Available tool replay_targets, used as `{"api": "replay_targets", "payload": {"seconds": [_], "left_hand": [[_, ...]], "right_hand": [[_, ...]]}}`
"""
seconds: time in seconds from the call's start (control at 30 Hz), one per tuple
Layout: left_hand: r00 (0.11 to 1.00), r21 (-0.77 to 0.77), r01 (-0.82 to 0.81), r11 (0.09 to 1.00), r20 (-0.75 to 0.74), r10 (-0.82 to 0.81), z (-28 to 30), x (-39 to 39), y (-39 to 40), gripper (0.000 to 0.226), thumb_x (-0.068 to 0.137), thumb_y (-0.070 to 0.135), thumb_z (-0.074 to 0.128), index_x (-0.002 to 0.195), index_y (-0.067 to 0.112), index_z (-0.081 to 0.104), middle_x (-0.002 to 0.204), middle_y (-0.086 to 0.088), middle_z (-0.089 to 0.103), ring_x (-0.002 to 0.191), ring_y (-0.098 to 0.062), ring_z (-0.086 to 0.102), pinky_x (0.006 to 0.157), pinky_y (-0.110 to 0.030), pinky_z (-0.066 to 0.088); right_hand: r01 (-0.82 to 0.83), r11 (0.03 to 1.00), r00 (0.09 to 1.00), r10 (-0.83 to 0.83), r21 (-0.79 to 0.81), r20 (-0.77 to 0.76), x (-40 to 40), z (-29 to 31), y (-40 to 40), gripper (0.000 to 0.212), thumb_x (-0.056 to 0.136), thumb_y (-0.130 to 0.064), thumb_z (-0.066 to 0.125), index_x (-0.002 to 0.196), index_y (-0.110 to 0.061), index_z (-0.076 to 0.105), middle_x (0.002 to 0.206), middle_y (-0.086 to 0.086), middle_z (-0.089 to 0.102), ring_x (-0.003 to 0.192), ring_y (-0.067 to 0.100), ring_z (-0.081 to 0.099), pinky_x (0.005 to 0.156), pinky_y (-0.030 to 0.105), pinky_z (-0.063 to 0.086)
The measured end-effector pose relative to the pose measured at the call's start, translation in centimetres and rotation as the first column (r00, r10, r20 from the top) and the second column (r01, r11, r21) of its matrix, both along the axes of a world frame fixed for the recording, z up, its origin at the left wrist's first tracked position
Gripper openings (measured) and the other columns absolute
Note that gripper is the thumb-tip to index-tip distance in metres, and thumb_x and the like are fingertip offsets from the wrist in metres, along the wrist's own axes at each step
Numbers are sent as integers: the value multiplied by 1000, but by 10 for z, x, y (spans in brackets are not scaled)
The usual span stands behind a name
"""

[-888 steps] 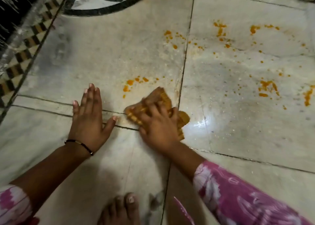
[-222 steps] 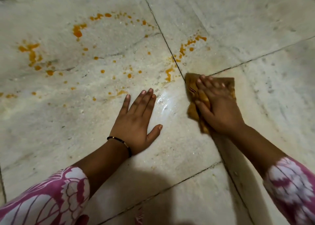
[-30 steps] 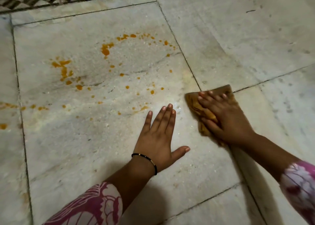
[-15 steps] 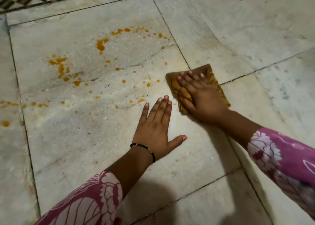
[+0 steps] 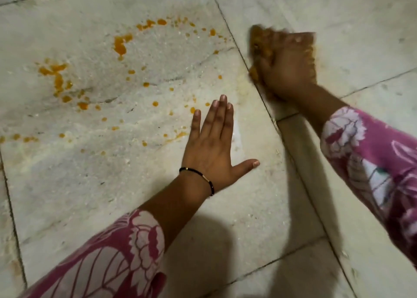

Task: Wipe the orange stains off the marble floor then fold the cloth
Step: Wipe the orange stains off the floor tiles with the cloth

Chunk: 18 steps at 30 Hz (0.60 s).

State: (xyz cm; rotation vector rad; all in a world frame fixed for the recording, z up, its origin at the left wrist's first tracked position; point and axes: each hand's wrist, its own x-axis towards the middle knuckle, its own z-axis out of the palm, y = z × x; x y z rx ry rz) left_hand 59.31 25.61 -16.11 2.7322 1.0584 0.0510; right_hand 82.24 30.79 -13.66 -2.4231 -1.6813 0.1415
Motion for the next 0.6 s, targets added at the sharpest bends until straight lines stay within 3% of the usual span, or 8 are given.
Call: {"api": "replay_targets", "payload": {"seconds": [0.1, 0.2, 0.3, 0.4, 0.47, 0.6], "left_hand": [[1000, -18, -24, 1000, 18, 24, 2, -1, -4, 110, 78, 82, 26, 149, 3, -2, 158, -14, -5, 146, -25, -6, 117, -49, -2], [999, -57, -33, 998, -7, 32, 5, 1, -3, 109, 78, 81, 25, 149, 3, -2, 158, -14, -7, 146, -24, -9, 117, -50, -1], [998, -86, -28, 996, -50, 24, 8, 3, -1, 108, 79, 81, 23, 149, 3, -3, 158, -13, -9, 145, -24, -11, 117, -51, -3], [998, -107, -29, 994, -65, 22, 10, 5, 0, 109, 79, 81, 24, 149, 2, -2, 158, -13, -7, 146, -24, -10, 117, -52, -1], [998, -101, -32, 994, -64, 26, 9, 5, 0, 110, 78, 81, 26, 149, 1, -1, 158, -14, -6, 146, -25, -9, 117, -52, 0], [997, -106, -59, 993, -65, 52, 11, 6, 1, 114, 75, 81, 29, 148, -1, 4, 157, -18, -2, 146, -28, -5, 116, -50, -4]], "right_hand": [[-220, 974, 975, 221, -43, 1, -35, -4, -52, 57, 94, -37, 37, 146, -15, 37, 153, 7, 32, 143, 26, 25, 116, 34, 4], [-249, 959, 967, 253, -137, 16, -31, -3, -128, 61, 93, -41, 34, 149, -18, 28, 155, 1, 26, 145, 18, 20, 117, 37, 7], [-57, 982, 997, 65, -181, 37, 8, -1, -129, 64, 94, -46, 30, 151, -18, 22, 158, 2, 21, 145, 20, 16, 117, 38, 7], [239, 961, 971, -232, -137, 65, 31, -3, -66, 68, 94, -49, 24, 152, -14, 15, 160, 5, 11, 147, 23, 7, 117, 42, 0], [304, 943, 952, -298, -138, 66, 25, -9, -17, 69, 95, -47, 22, 153, -12, 10, 161, 7, 7, 147, 26, 2, 117, 45, -4], [-97, 985, 992, 107, -145, 64, -41, -12, -4, 64, 97, -45, 19, 153, -14, 12, 160, 6, 10, 147, 24, 4, 117, 44, -5]]}}
